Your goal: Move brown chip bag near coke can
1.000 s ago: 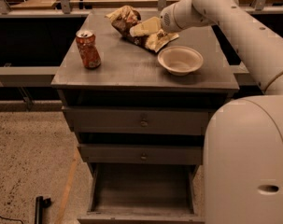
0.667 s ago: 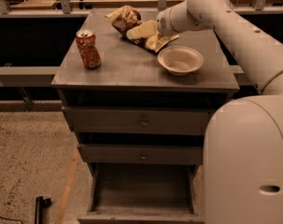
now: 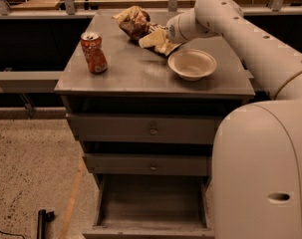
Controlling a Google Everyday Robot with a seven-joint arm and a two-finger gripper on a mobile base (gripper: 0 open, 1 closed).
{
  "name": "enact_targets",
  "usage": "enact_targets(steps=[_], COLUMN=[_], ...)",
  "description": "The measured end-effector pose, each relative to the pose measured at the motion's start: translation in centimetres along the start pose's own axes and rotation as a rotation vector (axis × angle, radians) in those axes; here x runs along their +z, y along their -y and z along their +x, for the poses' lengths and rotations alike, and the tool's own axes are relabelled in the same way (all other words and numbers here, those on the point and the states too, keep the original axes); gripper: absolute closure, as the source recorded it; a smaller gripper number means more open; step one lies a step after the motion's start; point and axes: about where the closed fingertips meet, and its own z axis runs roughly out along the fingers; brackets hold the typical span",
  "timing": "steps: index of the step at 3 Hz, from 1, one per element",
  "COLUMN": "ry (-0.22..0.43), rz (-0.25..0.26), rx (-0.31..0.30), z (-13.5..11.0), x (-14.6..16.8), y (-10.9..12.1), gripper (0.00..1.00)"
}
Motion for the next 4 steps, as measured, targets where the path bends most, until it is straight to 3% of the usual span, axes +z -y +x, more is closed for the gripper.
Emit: enact_targets(steps=[2, 3, 4], ry=[-0.038, -0.052, -0.058], rz=[-0.007, -0.036, -0.091], rx=[-0.046, -0.067, -0.060], z=[0.1, -0.4, -0.9], x=[0.2, -0.2, -1.0], y=[0.1, -1.0, -3.2], gripper=[0.65, 0.88, 1.00])
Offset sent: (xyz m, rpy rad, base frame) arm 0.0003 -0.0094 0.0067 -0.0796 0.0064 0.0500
